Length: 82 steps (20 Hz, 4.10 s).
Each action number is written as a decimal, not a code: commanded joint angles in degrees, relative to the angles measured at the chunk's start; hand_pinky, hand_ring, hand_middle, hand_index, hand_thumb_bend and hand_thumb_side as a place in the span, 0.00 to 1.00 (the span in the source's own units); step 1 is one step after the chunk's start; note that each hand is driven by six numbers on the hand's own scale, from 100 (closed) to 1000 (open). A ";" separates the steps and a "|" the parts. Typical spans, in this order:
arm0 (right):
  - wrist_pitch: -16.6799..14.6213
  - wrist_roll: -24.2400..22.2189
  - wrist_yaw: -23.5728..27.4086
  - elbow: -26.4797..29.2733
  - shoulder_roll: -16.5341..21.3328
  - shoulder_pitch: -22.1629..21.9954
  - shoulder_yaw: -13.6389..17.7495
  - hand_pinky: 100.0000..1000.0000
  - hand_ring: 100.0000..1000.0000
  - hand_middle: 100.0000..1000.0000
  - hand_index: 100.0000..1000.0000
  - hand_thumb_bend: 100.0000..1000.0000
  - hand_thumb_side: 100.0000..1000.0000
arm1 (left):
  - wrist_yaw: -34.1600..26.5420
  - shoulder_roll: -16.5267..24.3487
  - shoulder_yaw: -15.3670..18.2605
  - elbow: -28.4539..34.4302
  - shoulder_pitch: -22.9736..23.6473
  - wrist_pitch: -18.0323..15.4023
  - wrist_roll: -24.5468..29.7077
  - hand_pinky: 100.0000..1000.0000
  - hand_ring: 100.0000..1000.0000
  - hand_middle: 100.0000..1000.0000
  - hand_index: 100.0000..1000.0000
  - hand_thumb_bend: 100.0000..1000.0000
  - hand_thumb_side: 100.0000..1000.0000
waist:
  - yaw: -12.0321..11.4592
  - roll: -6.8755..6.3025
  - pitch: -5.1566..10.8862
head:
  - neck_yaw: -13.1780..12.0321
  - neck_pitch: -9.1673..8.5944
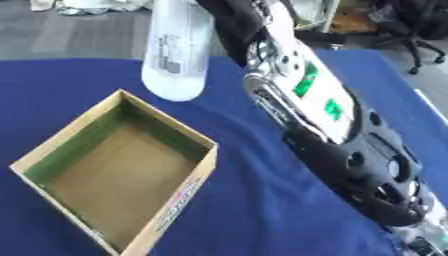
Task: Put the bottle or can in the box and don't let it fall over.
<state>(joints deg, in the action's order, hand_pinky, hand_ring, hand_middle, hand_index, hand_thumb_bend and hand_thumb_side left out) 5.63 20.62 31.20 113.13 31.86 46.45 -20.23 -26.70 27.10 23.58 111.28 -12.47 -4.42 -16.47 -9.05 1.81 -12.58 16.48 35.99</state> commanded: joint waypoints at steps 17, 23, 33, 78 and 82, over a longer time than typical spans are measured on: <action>-4.69 -0.21 -12.54 -10.43 -6.30 3.15 -7.22 0.67 0.37 0.44 0.10 0.00 0.41 | 0.61 7.80 1.89 0.61 1.11 -5.09 -2.13 0.93 1.00 1.00 0.69 0.44 0.50 | -3.88 -0.67 -0.21 | 4.57 -0.14; -7.24 -1.60 -16.63 -15.63 -8.41 2.71 -9.33 0.68 0.41 0.48 0.12 0.00 0.41 | 0.45 8.23 1.69 0.66 0.71 -5.60 -2.02 0.93 1.00 1.00 0.69 0.43 0.50 | -4.64 -0.49 -0.55 | 5.43 -0.33; -8.97 -2.82 -19.85 -21.91 -11.27 1.24 -11.37 0.72 0.57 0.65 0.27 0.00 0.41 | 0.40 8.23 1.59 0.89 0.25 -5.58 -2.07 0.93 1.00 1.00 0.69 0.43 0.50 | -5.14 -0.22 -0.77 | 5.88 -0.48; 19.92 -23.73 -23.13 -10.67 -2.47 -2.32 -12.03 1.00 1.00 1.00 1.00 0.00 1.00 | 1.53 9.25 2.41 1.05 2.54 -5.90 -3.08 0.93 1.00 1.00 0.69 0.43 0.50 | -1.58 -0.15 0.67 | 4.95 0.30; 20.40 -26.08 -23.47 -11.20 -2.39 -2.91 -12.61 1.00 1.00 1.00 1.00 0.00 1.00 | 1.60 9.27 2.46 1.07 2.67 -5.95 -3.09 0.93 1.00 1.00 0.69 0.43 0.50 | -1.50 -0.15 0.70 | 5.06 0.32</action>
<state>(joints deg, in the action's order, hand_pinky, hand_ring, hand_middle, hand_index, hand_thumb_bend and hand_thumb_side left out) 26.00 -4.78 7.85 101.04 28.23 42.76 -33.23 -25.28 33.81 25.31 111.35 -9.60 -10.24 -19.43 -10.60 2.01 -13.09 21.37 36.18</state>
